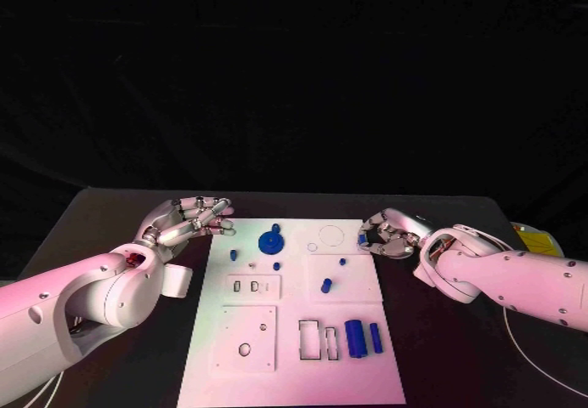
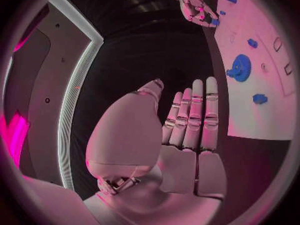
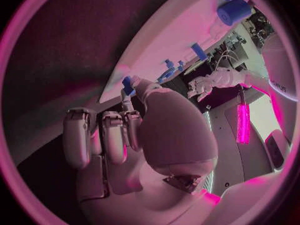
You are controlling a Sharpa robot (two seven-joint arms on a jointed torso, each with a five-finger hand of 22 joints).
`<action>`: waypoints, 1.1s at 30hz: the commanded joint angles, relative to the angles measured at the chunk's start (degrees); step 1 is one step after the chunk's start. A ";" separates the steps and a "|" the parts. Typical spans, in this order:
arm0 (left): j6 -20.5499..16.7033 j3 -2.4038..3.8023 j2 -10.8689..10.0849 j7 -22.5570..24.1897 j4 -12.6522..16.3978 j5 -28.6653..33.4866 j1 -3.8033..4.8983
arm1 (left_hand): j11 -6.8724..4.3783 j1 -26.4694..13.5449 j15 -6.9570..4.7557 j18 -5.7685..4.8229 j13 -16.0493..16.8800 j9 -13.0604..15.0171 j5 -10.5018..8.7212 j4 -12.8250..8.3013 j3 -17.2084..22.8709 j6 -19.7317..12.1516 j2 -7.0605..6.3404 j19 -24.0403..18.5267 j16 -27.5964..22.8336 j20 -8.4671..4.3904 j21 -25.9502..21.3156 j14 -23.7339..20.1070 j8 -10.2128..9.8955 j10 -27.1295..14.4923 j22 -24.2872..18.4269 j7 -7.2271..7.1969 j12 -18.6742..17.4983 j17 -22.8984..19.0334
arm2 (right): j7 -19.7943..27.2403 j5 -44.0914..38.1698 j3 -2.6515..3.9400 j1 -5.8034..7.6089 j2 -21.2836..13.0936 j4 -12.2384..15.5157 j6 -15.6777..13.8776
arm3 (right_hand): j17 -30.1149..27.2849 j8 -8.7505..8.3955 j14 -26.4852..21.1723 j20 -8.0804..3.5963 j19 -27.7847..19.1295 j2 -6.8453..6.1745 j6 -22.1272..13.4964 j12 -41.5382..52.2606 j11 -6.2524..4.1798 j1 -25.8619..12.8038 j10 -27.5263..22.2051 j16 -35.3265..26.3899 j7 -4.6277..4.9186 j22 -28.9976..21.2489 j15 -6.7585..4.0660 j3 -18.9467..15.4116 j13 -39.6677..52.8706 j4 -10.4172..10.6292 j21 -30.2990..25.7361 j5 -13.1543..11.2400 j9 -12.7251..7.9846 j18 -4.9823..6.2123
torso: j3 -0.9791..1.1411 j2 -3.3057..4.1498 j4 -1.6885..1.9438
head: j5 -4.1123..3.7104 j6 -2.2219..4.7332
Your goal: Assemble the parts on the task board
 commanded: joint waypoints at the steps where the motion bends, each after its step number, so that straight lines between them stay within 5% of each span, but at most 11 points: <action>1: 1.12 0.04 0.04 0.15 0.10 0.09 0.02 | -0.01 0.17 0.00 1.12 0.07 0.05 -0.31 -0.01 0.38 0.36 -0.02 -0.40 0.30 -0.19 0.21 -0.45 0.12 0.31 0.10 0.96 0.29 0.05 | 0.38 0.24 0.00 -0.05 -0.02 0.50 -2.26 | 14.56 1.85 5.86 -0.50 0.97 0.94 1.81 0.27 -0.50 0.20 2.32 0.35 -1.52 8.02 -0.52 0.39 10.14 -0.06 0.34 0.06 1.67 -0.94 | -0.01 0.02 -0.01 | 0.03 -0.05; 12: 1.14 0.03 0.05 0.09 -0.26 0.09 0.02 | -0.01 0.17 0.00 1.12 0.07 0.05 -0.31 -0.01 0.38 0.36 -0.02 -0.40 0.30 -0.19 0.21 -0.45 0.12 0.31 0.10 0.96 0.29 0.05 | -7.06 -3.06 0.11 1.12 -0.71 8.51 -4.84 | 14.67 2.28 5.89 -0.75 1.03 1.34 1.67 0.09 -0.73 0.14 2.24 0.38 -1.67 8.11 -0.71 1.18 10.00 -0.50 0.38 0.66 2.00 -0.97 | -0.09 -0.26 -0.11 | 0.56 -0.12; 19: 1.08 -0.01 0.42 0.00 -0.83 0.09 0.02 | -0.01 0.13 0.01 1.11 0.07 0.08 -0.32 0.03 0.42 0.33 -0.03 -0.45 0.34 -0.18 0.28 -0.49 0.12 0.31 0.11 0.95 0.26 0.13 | -14.78 -7.82 0.09 2.49 2.67 14.57 -4.42 | 14.75 2.43 5.90 -0.80 1.14 1.34 1.54 0.07 -0.71 -0.49 2.26 0.39 -1.66 8.28 -0.72 1.26 10.00 -0.32 0.52 0.68 2.14 -1.01 | -0.06 -0.52 -0.16 | 1.08 -0.38; 33: 0.76 -0.05 1.60 0.02 -2.11 0.09 0.02 | -0.03 0.01 0.00 1.11 0.08 0.11 -0.33 0.10 0.40 0.39 -0.03 -0.48 0.36 -0.18 0.30 -0.50 0.15 0.40 0.12 0.93 0.29 0.17 | -20.59 -13.59 -0.55 2.02 13.58 14.73 -1.73 | 14.69 3.04 5.89 -0.94 1.15 0.23 1.53 0.09 -0.88 -2.36 2.34 0.38 -1.85 8.29 -0.86 0.97 10.05 0.06 0.45 0.69 2.56 -1.00 | -0.19 -0.81 -0.06 | 3.12 -1.20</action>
